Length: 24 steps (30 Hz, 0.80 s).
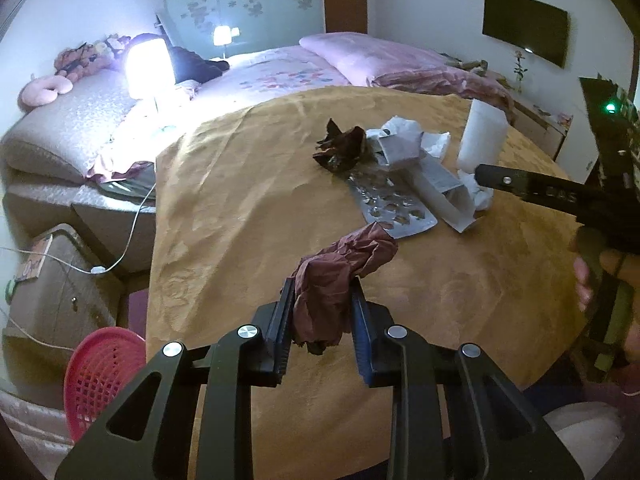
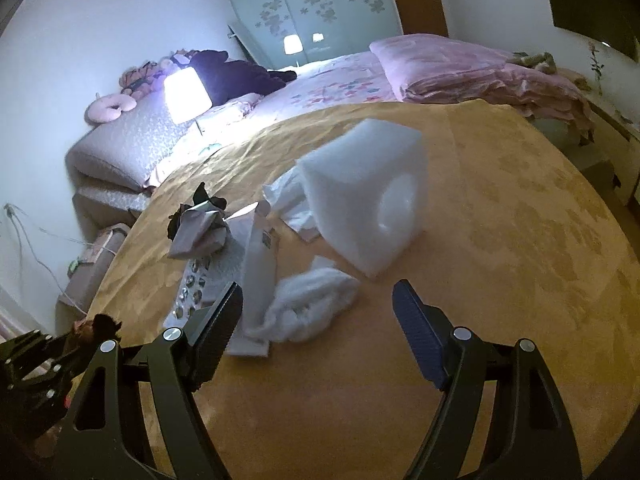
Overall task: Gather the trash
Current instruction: 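Hold the mauve cloth in the left tool while the right tool grasps a white tissue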
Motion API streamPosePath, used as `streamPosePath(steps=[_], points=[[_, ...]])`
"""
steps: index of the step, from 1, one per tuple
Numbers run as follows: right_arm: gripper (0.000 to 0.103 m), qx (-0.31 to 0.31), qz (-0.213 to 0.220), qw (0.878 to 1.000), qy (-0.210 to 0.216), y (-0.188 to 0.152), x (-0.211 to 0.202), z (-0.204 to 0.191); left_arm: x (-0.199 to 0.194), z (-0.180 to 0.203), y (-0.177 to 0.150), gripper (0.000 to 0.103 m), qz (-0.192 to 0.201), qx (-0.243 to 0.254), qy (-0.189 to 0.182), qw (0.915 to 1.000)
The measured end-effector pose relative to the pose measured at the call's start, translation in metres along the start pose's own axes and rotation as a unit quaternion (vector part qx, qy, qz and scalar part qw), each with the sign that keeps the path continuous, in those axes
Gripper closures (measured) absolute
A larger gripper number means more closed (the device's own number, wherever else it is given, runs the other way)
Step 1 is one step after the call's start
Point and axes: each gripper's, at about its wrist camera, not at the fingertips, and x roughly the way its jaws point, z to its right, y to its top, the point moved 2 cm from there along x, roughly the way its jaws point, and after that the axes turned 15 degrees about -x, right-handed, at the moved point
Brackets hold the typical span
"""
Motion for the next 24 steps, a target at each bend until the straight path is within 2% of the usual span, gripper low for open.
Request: streamPosePath(steps=[7,15,17,24], points=[[0.037,-0.012,-0.005,1.000,-0.009,0.009,0.014,-0.007,0.003,-0.006,0.000,0.078,-0.004,-0.008,0.008,0.9999],[0.056,0.008,-0.014,1.000,0.017,0.007,0.018,-0.001,0.004,-0.006,-0.002,0.078,-0.009,-0.010,0.008,0.9999],[0.056,0.018,-0.016,1.000,0.018,0.004,0.017,0.002,0.003,-0.006,-0.002,0.078,-0.007,-0.010,0.008,0.9999],[0.056,-0.021,-0.023,1.000,0.004,0.000,0.022,-0.009,0.004,-0.007,-0.003,0.078,-0.005,-0.011,0.015,0.9998]])
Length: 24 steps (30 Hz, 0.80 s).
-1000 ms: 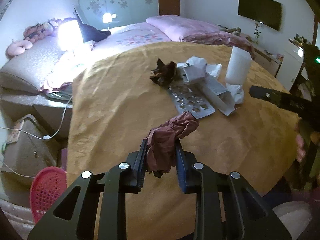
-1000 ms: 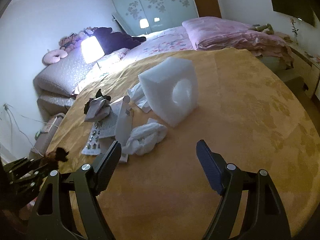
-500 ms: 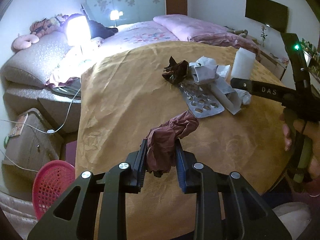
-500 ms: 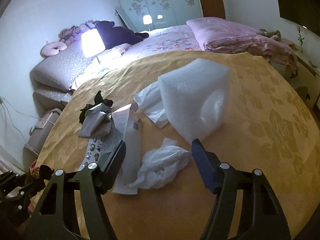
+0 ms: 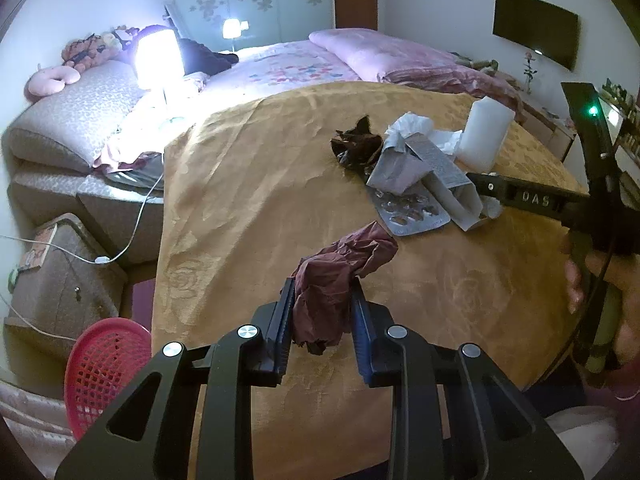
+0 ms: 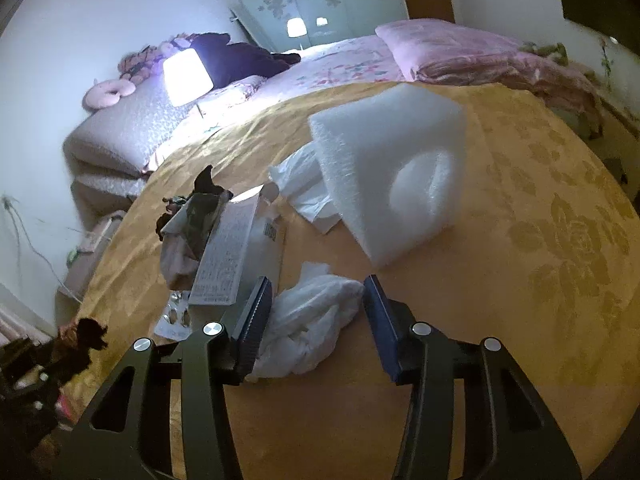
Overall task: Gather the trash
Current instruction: 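Hold the mauve cloth in the left tool while the right tool grasps a white tissue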
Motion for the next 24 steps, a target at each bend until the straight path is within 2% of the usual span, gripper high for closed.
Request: streamPosePath(steps=[5,11,14,15,18,24], points=[[0.066,-0.027,-0.004,1.000,-0.005,-0.006,-0.006,-0.004,-0.003,-0.002,0.001,0.078,0.004,-0.002,0.006,1.0000],[0.067,-0.025,-0.009,1.000,0.002,-0.019,-0.028,0.003,-0.004,-0.004,0.002,0.078,0.005,-0.008,0.006,0.9999],[0.063,-0.025,-0.012,1.000,0.007,-0.026,-0.035,0.004,-0.004,-0.004,0.002,0.078,0.004,-0.006,0.005,1.0000],[0.055,-0.024,-0.011,1.000,0.000,-0.028,-0.037,0.005,-0.003,-0.003,0.002,0.078,0.004,-0.006,0.004,1.0000],[0.044,-0.024,-0.002,1.000,-0.013,-0.030,-0.040,0.005,-0.003,-0.002,0.001,0.078,0.003,-0.005,0.005,1.0000],[0.045,-0.052,-0.006,0.998,-0.038,-0.036,-0.035,-0.007,-0.005,-0.005,0.000,0.078,0.006,-0.009,0.013,0.9998]])
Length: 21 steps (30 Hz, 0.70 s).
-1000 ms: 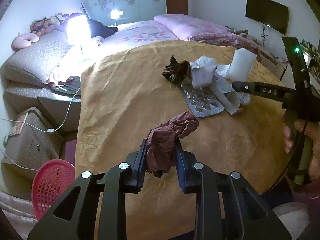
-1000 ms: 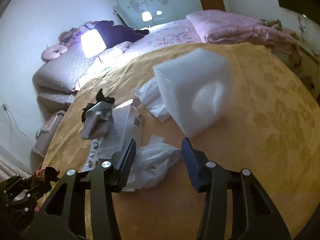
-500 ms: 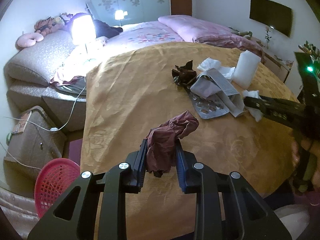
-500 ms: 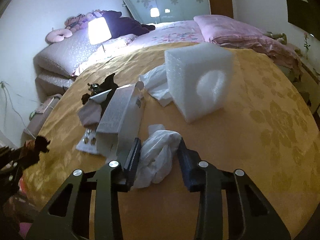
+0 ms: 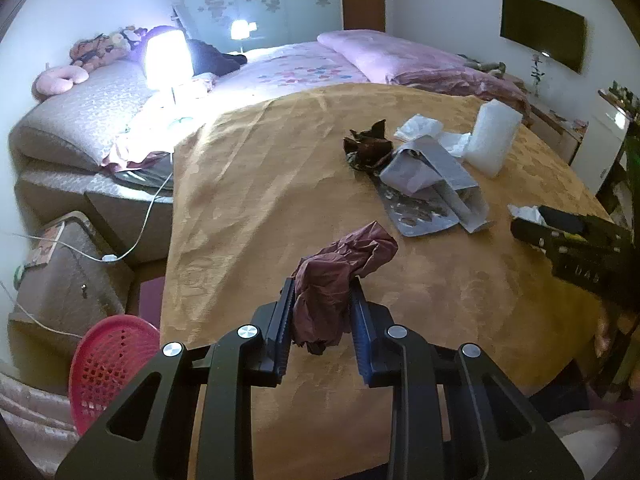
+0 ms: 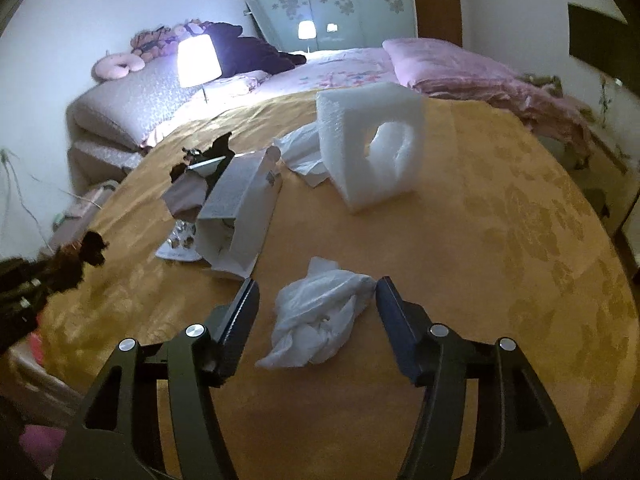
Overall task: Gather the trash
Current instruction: 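Hold the mauve cloth in the left tool while the right tool grasps a white tissue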
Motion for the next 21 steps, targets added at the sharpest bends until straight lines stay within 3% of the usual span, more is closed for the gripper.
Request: streamPosePath(steps=[3,6,21], points=[[0.057,-0.007,-0.005,1.000,-0.017,-0.001,0.003,0.002,0.000,-0.003,0.000,0.078,0.000,-0.006,0.003,1.0000],[0.062,-0.004,-0.001,1.000,-0.009,0.000,0.001,0.004,0.000,-0.007,0.001,0.078,0.000,-0.012,0.006,0.9999],[0.064,-0.037,0.046,0.996,0.062,0.029,-0.026,-0.040,-0.033,-0.046,0.008,0.078,0.025,-0.042,0.030,0.9983]])
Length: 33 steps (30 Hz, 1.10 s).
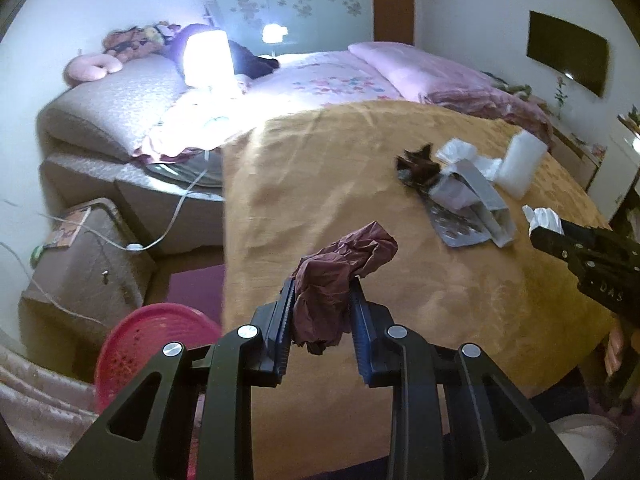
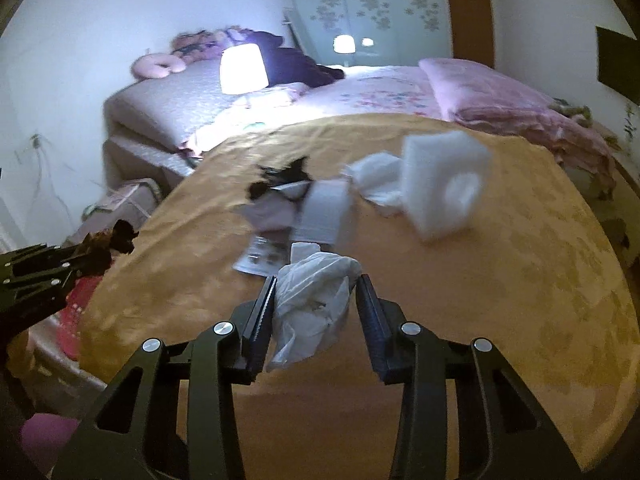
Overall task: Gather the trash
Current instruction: 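Hold the mauve cloth in the left tool while the right tool grasps a white tissue, then carry both items over the pink wastebasket and open both tools to drop them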
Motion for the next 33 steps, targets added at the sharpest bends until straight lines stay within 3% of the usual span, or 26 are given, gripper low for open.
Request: streamPosePath(steps=[15,25,33], points=[[0.064,-0.089,0.013,0.993,0.082,0.063,0.028,-0.090,-0.033,-0.102,0.000,0.078,0.015,-0.101,0.067,0.9925],[0.064,-0.145,-0.003,0.978,0.152,0.081,0.057,-0.172,-0.030,-0.164,-0.018,0.078,0.001,-0.159,0.120,0.9799],[0.064,-0.181,-0.018,0.963,0.199,0.086,0.072,-0.221,-0.016,-0.191,-0.028,0.078,-0.019,-0.187,0.149,0.9707]])
